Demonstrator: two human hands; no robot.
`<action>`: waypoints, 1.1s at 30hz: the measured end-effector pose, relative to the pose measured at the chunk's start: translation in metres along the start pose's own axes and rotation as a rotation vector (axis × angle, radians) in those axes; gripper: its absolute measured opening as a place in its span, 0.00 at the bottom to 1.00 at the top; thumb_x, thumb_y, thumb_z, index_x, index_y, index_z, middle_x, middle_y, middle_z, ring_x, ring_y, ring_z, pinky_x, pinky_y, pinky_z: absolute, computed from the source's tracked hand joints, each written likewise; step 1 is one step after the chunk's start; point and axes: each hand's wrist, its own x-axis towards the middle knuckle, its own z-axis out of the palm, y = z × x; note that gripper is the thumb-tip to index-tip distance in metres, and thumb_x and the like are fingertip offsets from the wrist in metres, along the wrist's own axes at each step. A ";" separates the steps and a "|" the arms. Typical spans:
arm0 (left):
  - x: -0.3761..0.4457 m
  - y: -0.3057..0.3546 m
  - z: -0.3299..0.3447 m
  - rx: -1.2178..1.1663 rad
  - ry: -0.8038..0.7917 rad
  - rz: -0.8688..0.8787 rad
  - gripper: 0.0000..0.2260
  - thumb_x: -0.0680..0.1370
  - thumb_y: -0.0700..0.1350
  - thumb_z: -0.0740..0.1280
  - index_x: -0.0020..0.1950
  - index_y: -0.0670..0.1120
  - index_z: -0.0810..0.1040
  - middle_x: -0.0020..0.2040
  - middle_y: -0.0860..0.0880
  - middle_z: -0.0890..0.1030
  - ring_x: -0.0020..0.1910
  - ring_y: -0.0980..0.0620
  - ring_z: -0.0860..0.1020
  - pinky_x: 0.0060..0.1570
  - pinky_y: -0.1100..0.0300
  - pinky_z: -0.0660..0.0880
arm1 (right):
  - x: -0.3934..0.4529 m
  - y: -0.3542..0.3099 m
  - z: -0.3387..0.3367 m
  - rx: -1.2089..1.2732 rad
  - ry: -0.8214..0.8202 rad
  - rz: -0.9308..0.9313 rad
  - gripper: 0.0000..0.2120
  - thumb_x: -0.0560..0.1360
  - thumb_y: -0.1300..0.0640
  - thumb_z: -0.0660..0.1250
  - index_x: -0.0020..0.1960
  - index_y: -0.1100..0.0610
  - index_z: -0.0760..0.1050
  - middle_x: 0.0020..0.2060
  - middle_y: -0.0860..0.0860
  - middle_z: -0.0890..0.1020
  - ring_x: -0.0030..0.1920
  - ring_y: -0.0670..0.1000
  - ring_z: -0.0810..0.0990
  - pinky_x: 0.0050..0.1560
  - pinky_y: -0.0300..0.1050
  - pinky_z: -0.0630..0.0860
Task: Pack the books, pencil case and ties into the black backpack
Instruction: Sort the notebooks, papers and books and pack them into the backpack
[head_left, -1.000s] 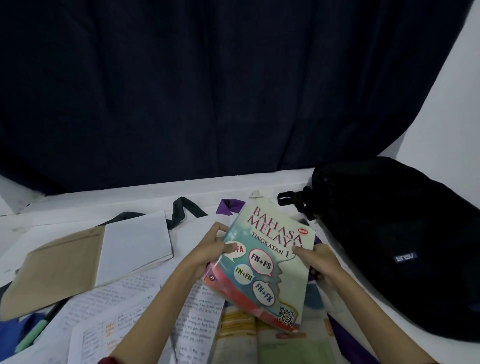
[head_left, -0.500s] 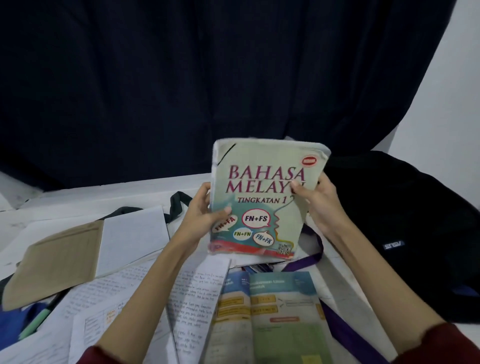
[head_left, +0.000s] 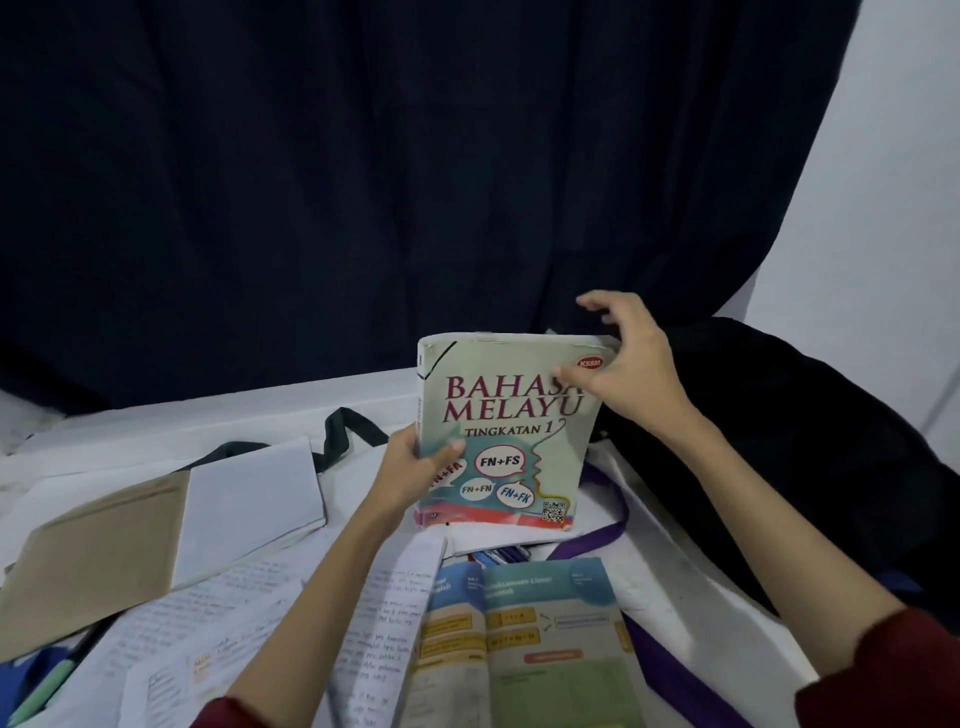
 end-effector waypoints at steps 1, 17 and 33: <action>0.000 0.002 0.002 0.003 0.010 0.003 0.07 0.75 0.40 0.69 0.53 0.46 0.77 0.46 0.48 0.83 0.43 0.50 0.82 0.44 0.54 0.80 | 0.004 -0.004 -0.006 -0.088 -0.088 -0.035 0.30 0.62 0.57 0.79 0.62 0.54 0.73 0.55 0.48 0.76 0.56 0.48 0.74 0.59 0.47 0.71; -0.014 0.103 0.068 0.521 -0.172 0.342 0.12 0.75 0.40 0.70 0.41 0.57 0.77 0.43 0.54 0.84 0.42 0.56 0.83 0.43 0.55 0.80 | 0.010 0.038 -0.110 0.144 -0.766 0.258 0.09 0.69 0.60 0.75 0.47 0.56 0.80 0.43 0.50 0.86 0.43 0.48 0.85 0.42 0.39 0.81; -0.001 0.140 0.301 0.649 -0.067 0.624 0.22 0.71 0.44 0.74 0.63 0.52 0.73 0.60 0.55 0.66 0.56 0.59 0.70 0.56 0.72 0.65 | -0.065 0.205 -0.260 0.877 -0.248 0.610 0.24 0.57 0.68 0.71 0.53 0.61 0.76 0.44 0.58 0.85 0.41 0.58 0.85 0.34 0.49 0.81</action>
